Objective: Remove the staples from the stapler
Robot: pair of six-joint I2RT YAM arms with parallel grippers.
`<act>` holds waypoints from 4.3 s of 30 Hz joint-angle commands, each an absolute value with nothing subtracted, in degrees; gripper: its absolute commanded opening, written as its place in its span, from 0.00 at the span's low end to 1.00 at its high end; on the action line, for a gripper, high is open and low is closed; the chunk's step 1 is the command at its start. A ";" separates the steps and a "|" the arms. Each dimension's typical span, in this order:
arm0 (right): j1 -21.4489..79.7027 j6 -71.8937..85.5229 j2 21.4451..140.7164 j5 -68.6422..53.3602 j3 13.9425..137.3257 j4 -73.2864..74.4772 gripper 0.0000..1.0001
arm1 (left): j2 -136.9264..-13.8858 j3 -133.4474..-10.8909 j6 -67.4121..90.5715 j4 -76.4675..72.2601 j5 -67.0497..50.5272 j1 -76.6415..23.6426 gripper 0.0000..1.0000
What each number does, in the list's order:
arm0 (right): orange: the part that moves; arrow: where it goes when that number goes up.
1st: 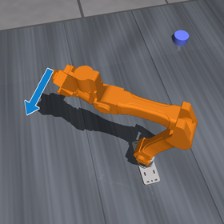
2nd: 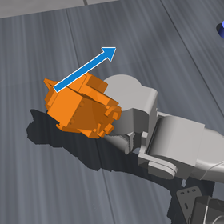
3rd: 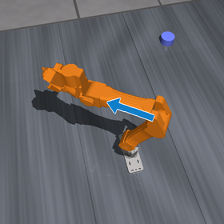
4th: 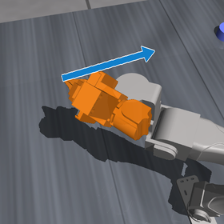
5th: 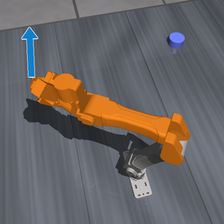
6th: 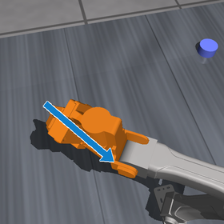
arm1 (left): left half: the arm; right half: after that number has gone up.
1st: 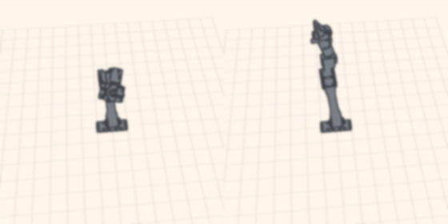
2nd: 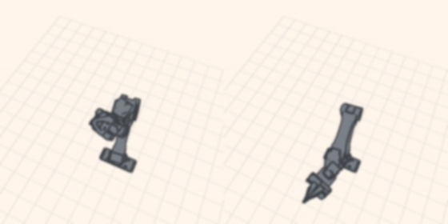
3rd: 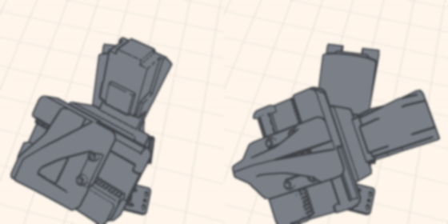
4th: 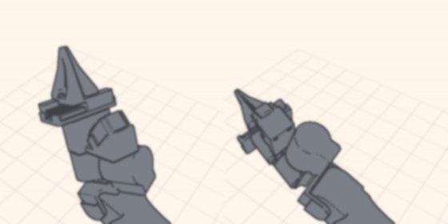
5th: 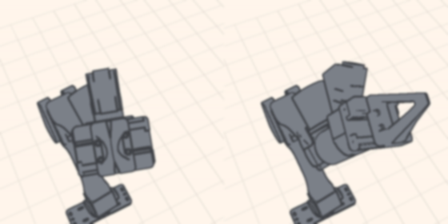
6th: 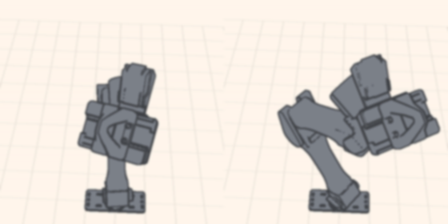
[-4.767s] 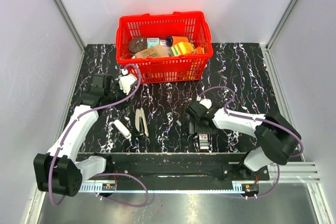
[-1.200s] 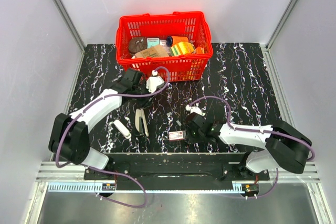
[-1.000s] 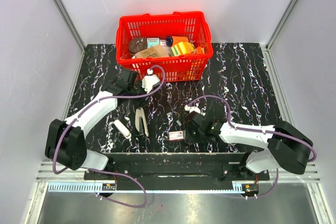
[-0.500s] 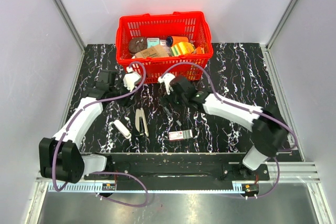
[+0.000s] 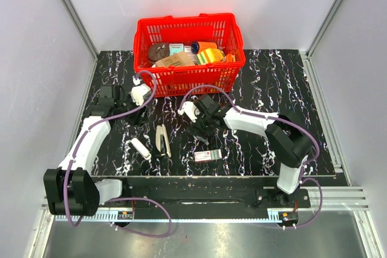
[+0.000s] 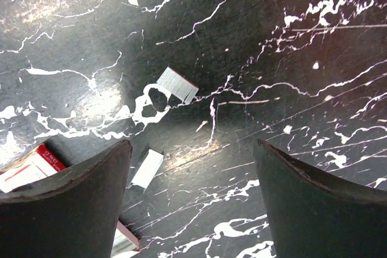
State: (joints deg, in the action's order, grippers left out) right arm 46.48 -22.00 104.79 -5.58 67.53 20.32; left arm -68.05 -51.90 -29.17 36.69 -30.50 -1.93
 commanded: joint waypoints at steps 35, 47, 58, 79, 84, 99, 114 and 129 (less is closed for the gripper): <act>45.97 -20.84 111.27 -8.53 71.89 15.64 0.27 | -66.80 -50.80 -29.18 35.68 -34.28 1.85 0.49; 46.05 -5.55 96.87 -7.39 64.96 11.95 0.01 | -65.66 -49.83 -29.18 35.95 -33.66 1.93 0.49; 47.10 24.56 82.89 3.60 53.98 22.23 0.00 | -64.51 -49.13 -29.09 35.95 -32.87 1.93 0.49; 59.50 48.16 83.76 15.73 48.78 27.16 0.00 | -63.98 -47.55 -29.97 35.68 -32.34 1.93 0.49; 59.68 47.46 85.43 15.82 49.22 26.81 0.00 | -64.07 -47.64 -29.97 35.77 -32.43 2.02 0.49; 59.68 46.32 88.07 16.70 49.48 25.66 0.02 | -64.25 -47.55 -30.32 35.51 -31.91 2.02 0.49; 59.68 44.91 88.07 16.35 51.15 26.10 0.36 | -63.90 -47.37 -30.23 35.51 -32.08 2.20 0.49; 59.68 36.76 80.86 22.84 58.00 28.21 0.47 | -64.34 -47.29 -30.24 35.60 -33.22 2.11 0.49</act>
